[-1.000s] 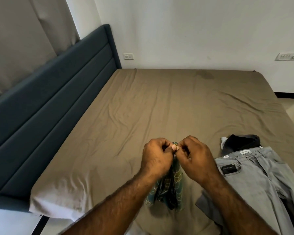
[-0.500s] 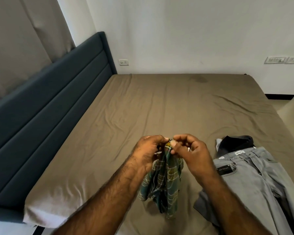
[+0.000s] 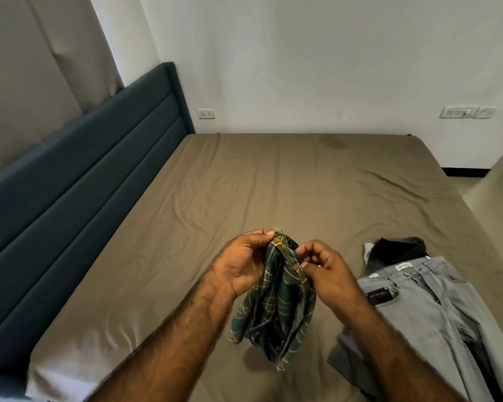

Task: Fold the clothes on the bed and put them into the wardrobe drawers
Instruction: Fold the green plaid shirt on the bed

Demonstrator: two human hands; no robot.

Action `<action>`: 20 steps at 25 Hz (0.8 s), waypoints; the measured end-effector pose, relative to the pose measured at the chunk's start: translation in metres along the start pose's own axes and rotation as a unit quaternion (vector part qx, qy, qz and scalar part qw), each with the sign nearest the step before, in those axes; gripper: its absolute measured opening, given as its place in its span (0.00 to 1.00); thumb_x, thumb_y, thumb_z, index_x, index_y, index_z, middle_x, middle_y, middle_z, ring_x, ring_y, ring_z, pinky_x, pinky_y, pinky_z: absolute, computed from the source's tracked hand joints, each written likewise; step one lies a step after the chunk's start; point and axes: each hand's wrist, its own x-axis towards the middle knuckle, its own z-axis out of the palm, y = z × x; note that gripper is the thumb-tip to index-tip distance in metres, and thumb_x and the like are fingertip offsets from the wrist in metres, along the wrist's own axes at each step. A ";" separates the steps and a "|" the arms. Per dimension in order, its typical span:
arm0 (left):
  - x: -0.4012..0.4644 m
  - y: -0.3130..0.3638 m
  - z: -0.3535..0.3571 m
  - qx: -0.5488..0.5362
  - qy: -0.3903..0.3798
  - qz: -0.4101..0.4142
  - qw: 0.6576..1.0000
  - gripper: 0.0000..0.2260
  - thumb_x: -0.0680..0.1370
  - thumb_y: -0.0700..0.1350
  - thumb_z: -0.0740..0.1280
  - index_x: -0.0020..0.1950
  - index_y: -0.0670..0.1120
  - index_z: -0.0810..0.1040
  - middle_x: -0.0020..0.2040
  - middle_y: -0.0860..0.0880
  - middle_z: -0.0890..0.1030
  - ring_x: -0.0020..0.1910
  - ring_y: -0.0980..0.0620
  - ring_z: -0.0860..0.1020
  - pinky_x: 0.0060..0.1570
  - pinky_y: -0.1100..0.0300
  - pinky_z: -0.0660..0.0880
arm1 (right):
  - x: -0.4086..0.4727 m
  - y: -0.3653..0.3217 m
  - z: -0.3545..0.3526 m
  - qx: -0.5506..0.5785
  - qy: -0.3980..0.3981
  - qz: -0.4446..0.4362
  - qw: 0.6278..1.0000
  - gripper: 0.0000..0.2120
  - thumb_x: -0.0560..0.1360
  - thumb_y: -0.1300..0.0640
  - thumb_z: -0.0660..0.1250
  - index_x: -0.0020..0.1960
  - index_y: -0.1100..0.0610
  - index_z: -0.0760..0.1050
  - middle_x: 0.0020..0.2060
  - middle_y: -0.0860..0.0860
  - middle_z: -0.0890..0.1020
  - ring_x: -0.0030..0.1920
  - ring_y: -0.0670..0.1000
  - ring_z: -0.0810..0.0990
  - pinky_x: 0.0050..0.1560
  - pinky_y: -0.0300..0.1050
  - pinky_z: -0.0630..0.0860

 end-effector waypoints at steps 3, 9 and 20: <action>-0.003 -0.006 0.004 0.036 -0.036 0.043 0.998 0.02 0.79 0.37 0.68 0.47 0.42 0.79 0.39 0.45 0.80 0.38 0.49 0.80 0.41 0.56 0.81 | -0.010 -0.011 0.011 -0.087 0.097 -0.171 0.977 0.03 0.81 0.55 0.71 0.52 0.48 0.82 0.45 0.44 0.85 0.47 0.45 0.84 0.49 0.39 0.81; -0.006 -0.001 -0.002 0.192 -0.041 0.112 0.974 0.02 0.78 0.37 0.71 0.47 0.39 0.83 0.41 0.44 0.82 0.40 0.51 0.80 0.41 0.61 0.77 | -0.003 -0.029 0.010 -0.171 0.118 -0.271 0.940 0.04 0.80 0.56 0.72 0.52 0.52 0.86 0.42 0.42 0.86 0.43 0.44 0.85 0.42 0.42 0.83; 0.014 -0.005 0.004 0.192 0.051 0.092 0.976 0.07 0.83 0.43 0.67 0.46 0.47 0.79 0.41 0.47 0.81 0.36 0.53 0.79 0.36 0.60 0.75 | -0.020 -0.008 0.021 -0.301 0.172 -0.222 0.912 0.09 0.78 0.45 0.72 0.46 0.46 0.74 0.35 0.42 0.75 0.34 0.42 0.75 0.32 0.39 0.73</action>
